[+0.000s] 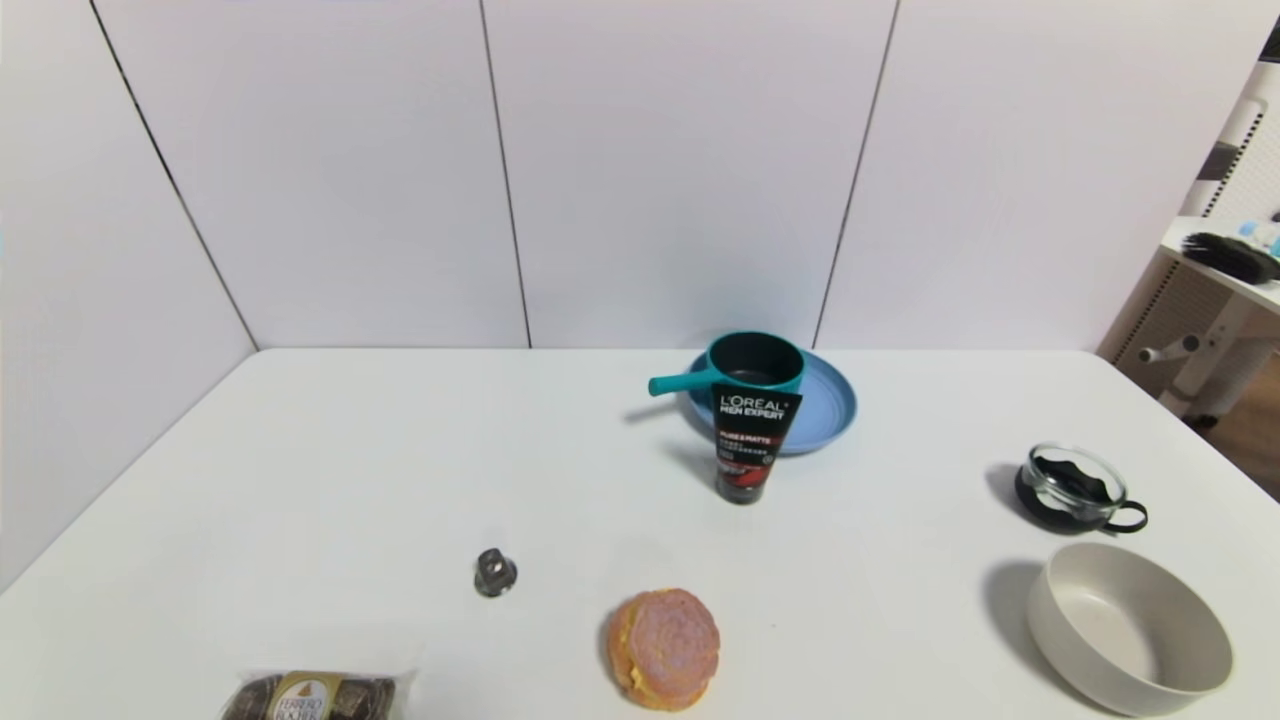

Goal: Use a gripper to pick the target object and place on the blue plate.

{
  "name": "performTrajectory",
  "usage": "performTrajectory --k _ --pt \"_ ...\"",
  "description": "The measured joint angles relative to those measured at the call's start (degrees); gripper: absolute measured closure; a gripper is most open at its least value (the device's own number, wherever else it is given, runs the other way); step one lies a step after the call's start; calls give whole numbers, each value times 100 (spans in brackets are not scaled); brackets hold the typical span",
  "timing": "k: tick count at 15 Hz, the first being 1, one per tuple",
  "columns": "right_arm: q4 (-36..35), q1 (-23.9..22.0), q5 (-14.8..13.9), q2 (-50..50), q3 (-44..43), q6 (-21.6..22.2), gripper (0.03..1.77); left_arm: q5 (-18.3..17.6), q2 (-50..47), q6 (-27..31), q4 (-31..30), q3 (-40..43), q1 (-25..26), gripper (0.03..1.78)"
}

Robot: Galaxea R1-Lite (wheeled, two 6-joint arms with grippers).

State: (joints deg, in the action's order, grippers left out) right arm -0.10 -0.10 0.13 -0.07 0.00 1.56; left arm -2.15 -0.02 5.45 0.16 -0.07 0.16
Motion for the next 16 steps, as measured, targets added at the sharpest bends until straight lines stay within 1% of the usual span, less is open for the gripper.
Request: performTrajectory --k 3,4,12,16 --pt "0 0 0 0 0 1 10 33 -11 -308 -11 7 0 12" --pt "2 0 2 0 0 1 10 37 -13 -334 -16 7 0 12" --pt "5 0 -11 0 0 -68 10 39 -13 -339 -16 7 0 12" --pt "-4 0 -6 0 0 12 10 39 -13 -341 -16 7 0 12"
